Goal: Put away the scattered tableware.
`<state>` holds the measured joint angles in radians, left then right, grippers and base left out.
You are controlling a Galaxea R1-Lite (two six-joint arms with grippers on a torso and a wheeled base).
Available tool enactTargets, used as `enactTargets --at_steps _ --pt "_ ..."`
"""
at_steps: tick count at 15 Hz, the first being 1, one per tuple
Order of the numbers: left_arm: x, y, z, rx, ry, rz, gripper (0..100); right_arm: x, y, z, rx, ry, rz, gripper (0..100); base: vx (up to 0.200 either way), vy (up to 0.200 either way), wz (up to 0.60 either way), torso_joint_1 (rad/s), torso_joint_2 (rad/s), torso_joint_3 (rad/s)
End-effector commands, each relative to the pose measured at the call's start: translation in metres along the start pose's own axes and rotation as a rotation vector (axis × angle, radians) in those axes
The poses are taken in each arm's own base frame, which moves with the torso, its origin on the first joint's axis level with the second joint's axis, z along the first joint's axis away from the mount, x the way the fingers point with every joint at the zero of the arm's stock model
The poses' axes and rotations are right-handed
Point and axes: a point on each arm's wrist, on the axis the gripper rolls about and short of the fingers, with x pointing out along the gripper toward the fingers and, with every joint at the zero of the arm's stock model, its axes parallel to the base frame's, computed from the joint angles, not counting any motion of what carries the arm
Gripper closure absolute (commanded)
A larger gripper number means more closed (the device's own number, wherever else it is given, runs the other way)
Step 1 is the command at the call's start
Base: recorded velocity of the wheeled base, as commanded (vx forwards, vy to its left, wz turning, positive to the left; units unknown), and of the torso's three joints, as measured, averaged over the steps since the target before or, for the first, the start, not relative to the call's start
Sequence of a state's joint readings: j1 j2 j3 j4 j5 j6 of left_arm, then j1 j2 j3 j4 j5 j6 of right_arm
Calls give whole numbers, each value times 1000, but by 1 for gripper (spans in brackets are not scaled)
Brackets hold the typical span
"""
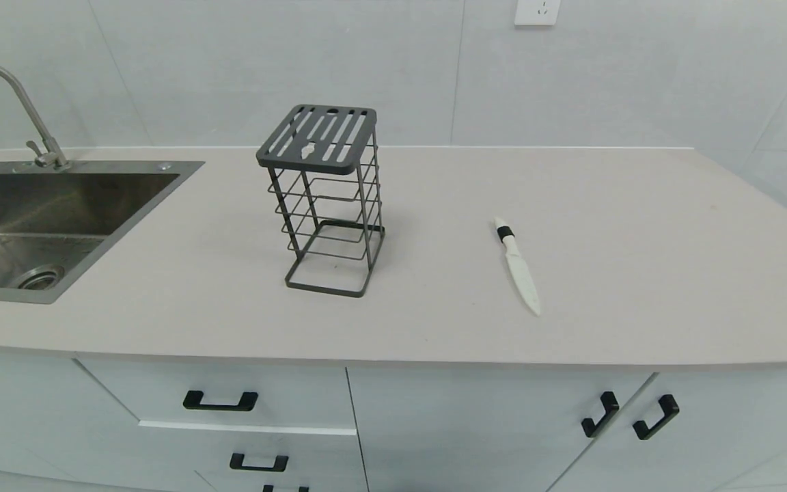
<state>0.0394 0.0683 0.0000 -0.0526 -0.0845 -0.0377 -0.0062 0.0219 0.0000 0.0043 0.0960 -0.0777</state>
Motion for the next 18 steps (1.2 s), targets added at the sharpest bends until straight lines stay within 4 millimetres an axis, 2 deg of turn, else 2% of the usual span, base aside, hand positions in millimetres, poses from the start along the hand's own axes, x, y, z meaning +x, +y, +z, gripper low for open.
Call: enactTargets --at_steps 1,11,18 --pt "0 0 0 -1 1 1 0 0 0 0 0 3 -1 0 0 0 0 276 -510 -242" --pt "0 0 0 -1 1 1 0 0 0 0 1 5 -2 0 0 0 0 284 -557 -267" --pt "0 0 0 -1 1 1 0 0 0 0 2 6 -3 0 29 0 0 47 -73 -38"
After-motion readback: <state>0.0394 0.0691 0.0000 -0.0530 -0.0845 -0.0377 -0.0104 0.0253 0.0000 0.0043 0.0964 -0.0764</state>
